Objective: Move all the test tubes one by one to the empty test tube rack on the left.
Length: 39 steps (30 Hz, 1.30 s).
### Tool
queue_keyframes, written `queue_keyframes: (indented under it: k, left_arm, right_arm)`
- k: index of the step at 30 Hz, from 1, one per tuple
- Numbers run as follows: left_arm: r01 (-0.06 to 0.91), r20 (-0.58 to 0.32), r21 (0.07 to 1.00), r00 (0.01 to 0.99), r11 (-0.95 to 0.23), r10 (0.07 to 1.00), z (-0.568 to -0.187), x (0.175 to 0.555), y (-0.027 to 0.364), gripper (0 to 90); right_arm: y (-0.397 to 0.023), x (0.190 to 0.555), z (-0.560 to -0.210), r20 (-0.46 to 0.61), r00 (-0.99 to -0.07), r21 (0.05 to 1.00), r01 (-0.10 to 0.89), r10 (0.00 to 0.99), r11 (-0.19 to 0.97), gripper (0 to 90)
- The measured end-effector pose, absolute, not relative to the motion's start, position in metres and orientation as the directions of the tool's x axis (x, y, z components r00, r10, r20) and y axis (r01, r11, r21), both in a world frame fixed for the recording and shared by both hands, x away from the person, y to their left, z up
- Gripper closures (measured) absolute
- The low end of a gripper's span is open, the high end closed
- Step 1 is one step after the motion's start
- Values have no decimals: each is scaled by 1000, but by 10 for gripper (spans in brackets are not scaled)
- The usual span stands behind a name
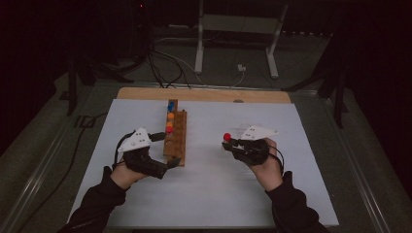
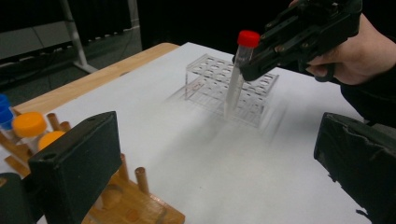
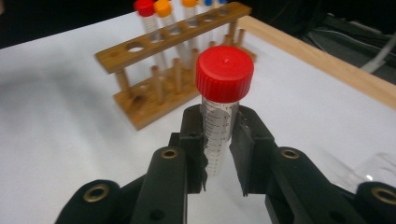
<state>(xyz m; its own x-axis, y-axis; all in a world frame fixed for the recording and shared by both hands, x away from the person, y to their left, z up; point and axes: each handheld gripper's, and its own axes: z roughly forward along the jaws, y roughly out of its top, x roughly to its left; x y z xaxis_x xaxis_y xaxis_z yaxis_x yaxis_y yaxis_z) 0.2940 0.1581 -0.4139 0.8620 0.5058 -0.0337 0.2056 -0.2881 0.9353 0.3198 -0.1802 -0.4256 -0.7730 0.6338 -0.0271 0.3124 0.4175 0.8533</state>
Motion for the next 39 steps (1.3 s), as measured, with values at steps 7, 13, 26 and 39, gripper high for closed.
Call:
queue_keyframes:
  k: [7,13,26,39]
  left_arm:
    - [201,-32,932,873,-301,486,-414,292,147,16]
    - [195,-35,932,889,-307,457,-412,291,137,20]
    - [156,-25,938,922,-311,385,-410,295,109,229]
    - [151,-30,929,941,-339,338,-420,302,91,609]
  right_arm:
    - [-164,311,-431,-25,-808,841,301,588,450,747]
    - [-151,302,-435,-16,-837,832,292,547,472,747]
    - [-131,290,-440,-10,-874,820,271,485,505,747]
    - [-133,288,-435,-9,-874,828,265,486,493,747]
